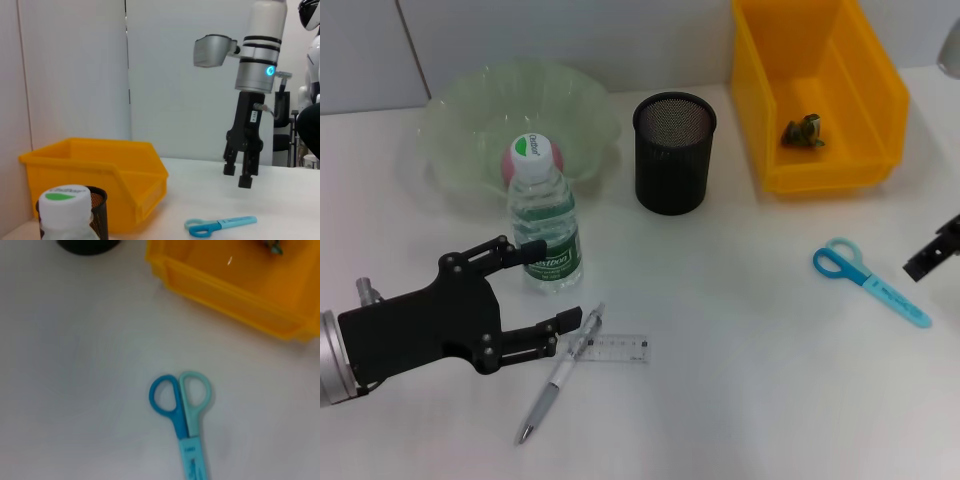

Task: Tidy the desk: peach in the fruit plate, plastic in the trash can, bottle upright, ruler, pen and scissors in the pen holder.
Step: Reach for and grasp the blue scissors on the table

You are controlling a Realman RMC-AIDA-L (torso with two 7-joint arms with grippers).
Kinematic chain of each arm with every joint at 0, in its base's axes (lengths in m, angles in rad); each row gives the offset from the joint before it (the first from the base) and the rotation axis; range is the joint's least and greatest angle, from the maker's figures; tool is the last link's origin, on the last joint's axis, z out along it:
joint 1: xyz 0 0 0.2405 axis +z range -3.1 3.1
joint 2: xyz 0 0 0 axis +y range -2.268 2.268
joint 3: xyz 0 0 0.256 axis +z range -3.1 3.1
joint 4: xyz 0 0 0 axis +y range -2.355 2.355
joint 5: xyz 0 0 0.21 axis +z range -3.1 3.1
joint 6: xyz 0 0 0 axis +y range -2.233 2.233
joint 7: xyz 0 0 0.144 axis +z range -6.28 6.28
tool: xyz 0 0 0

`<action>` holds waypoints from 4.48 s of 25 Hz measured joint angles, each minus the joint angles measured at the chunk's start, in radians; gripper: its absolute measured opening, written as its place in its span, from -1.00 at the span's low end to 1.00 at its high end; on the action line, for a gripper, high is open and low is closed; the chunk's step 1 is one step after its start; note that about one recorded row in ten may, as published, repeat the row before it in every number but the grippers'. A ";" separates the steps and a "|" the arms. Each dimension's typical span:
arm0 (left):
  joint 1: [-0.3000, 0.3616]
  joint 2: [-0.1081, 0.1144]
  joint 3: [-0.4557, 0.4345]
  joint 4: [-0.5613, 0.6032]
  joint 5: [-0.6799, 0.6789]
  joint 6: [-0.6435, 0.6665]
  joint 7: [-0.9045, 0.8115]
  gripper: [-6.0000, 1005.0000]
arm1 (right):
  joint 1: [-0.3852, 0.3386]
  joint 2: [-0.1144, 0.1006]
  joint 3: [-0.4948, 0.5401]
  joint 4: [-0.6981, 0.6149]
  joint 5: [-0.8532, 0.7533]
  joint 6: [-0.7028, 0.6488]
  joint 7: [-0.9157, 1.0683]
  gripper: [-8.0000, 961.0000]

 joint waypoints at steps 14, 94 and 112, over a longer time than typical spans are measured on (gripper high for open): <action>-0.012 0.000 0.004 -0.020 0.002 -0.006 0.007 0.65 | 0.080 0.002 -0.083 0.166 0.000 0.060 0.015 0.68; -0.039 0.000 0.040 -0.035 0.013 -0.001 0.016 0.65 | 0.133 -0.008 -0.177 0.407 0.000 0.251 0.053 0.55; -0.039 -0.001 0.039 -0.035 0.012 0.002 0.017 0.65 | 0.131 -0.006 -0.175 0.413 0.000 0.273 0.054 0.10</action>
